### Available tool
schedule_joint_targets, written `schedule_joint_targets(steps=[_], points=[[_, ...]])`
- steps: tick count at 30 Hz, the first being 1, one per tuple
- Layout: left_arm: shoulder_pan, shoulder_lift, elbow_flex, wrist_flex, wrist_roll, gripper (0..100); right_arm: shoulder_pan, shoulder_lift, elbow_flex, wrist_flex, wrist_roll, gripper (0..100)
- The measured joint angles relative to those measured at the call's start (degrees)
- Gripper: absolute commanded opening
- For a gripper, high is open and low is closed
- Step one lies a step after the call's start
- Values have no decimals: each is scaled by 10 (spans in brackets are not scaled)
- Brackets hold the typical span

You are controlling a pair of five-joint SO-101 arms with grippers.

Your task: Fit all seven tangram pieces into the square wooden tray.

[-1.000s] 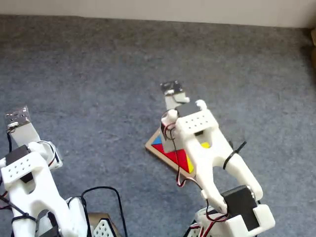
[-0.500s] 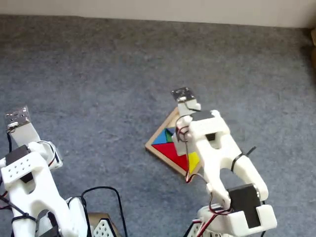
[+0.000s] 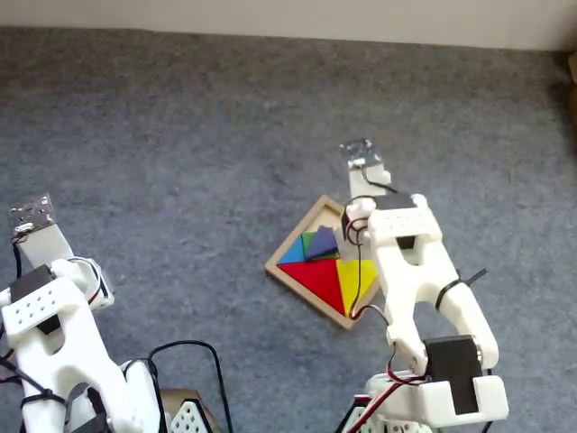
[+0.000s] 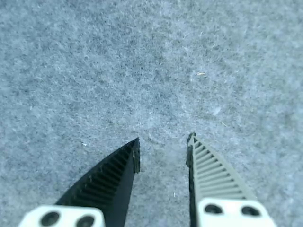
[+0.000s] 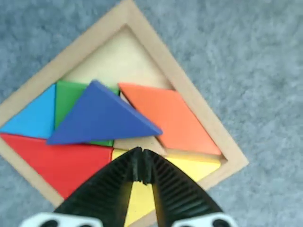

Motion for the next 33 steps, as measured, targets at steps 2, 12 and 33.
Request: schedule_joint_targets(steps=[2, 12, 33], points=[[0, 0, 0, 0, 0, 178, -9, 0, -14, 37, 0, 5], [0, 0, 0, 0, 0, 178, -91, 0, -21, -3, -47, 5], [0, 0, 0, 0, 0, 178, -47, 168, -137, -53, -55, 5]])
